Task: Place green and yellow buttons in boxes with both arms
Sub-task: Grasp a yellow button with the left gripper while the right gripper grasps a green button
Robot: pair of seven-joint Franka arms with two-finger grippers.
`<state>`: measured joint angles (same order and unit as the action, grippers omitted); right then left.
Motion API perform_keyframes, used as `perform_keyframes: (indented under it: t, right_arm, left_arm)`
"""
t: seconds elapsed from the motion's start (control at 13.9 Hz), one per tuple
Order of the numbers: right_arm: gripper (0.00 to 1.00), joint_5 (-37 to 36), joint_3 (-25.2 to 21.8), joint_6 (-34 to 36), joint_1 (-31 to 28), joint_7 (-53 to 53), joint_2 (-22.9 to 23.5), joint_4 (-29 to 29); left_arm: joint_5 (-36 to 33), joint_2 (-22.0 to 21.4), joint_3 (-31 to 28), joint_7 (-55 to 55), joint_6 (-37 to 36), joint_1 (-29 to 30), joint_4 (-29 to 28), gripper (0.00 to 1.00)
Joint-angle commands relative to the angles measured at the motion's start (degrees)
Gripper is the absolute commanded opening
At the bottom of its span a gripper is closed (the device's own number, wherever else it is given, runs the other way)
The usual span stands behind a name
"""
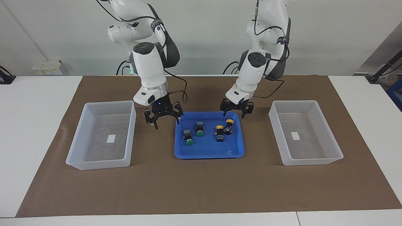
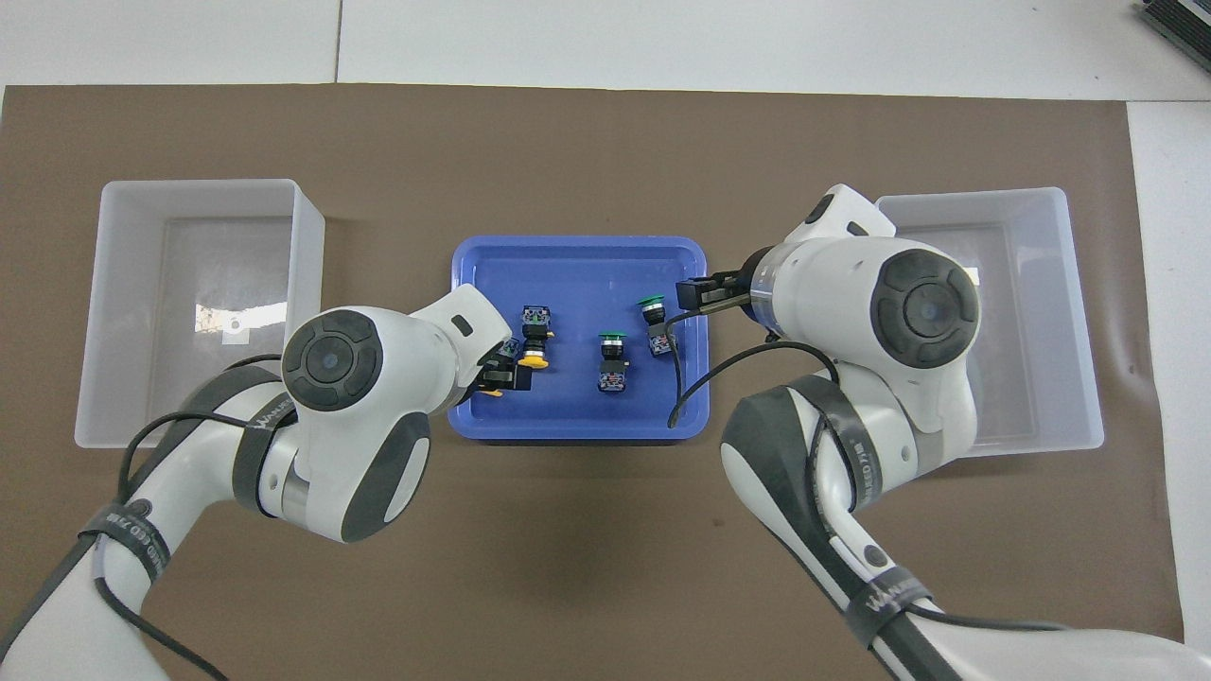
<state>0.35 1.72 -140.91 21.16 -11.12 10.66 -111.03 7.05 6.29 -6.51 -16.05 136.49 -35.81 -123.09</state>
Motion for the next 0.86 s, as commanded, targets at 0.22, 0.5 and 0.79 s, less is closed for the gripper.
perform_keyframes:
  t: [0.22, 0.5, 0.79]
  right_arm:
    - [1.00, 0.18, -0.23, -6.91, 3.97, 0.05, 5.85, -0.24]
    - [0.94, -1.48, -0.23, -9.89, 6.34, -0.21, 9.54, -0.67]
    - [0.84, -1.49, -0.31, -12.63, 6.79, -1.53, 9.73, -4.01]
  left_arm:
    - [0.51, 2.41, -0.88, -0.21, 5.36, -1.98, -1.01, 0.85]
    - [0.51, 4.86, -0.88, -0.29, 8.96, -2.15, -0.92, 0.81]
    - [0.51, 7.41, -0.88, -0.21, 11.69, -3.38, -0.92, 0.77]
